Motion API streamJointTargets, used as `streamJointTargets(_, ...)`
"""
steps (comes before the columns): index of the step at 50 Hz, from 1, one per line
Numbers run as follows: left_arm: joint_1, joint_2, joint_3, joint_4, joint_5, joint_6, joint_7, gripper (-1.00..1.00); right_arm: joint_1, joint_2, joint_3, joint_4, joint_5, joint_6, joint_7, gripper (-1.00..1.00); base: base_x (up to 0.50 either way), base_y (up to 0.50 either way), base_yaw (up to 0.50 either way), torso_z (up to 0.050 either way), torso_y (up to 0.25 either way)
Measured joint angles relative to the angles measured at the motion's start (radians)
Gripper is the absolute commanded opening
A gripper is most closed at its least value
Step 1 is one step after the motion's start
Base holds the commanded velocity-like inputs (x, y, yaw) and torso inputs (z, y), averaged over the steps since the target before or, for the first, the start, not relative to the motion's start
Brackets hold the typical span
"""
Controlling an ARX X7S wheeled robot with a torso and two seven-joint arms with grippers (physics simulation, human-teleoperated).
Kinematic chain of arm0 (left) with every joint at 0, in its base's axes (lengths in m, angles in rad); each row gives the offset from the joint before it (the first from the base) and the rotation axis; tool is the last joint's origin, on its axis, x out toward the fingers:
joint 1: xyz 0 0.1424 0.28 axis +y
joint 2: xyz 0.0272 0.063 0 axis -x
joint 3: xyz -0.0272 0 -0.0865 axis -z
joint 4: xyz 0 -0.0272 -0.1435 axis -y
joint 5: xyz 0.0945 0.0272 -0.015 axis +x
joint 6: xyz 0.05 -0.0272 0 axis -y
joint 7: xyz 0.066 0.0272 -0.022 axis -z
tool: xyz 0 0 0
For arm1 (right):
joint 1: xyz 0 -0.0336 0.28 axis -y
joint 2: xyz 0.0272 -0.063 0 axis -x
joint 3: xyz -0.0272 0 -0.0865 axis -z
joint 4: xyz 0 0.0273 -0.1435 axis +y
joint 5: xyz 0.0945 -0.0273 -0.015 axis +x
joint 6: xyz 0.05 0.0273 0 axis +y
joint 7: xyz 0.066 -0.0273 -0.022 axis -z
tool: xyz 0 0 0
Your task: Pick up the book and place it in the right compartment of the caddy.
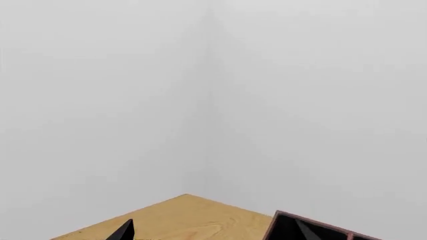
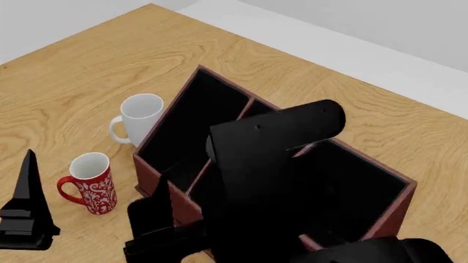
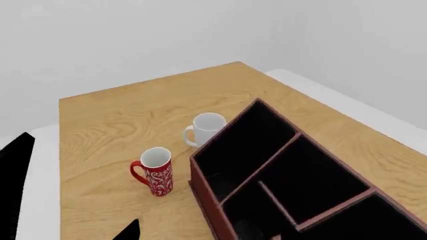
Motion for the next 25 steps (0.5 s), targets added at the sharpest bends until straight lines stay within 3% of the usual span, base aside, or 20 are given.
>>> streamJointTargets(11, 0.025, -0.02, -0.049, 0.021, -0.055, 0.004, 0.01, 1.0, 0.144, 0.054, -0.191, 0.081, 0.311, -0.144, 0.1, 1.0, 0.0, 0.0, 0.0, 0.0, 0.0)
streamJointTargets(25, 0.045, -0.036, -0.084, 0.044, -0.095, 0.007, 0.011, 1.0, 0.17, 0.085, -0.341, 0.155, 0.472, -0.194, 0.118, 1.0, 0.0, 0.0, 0.0, 0.0, 0.0)
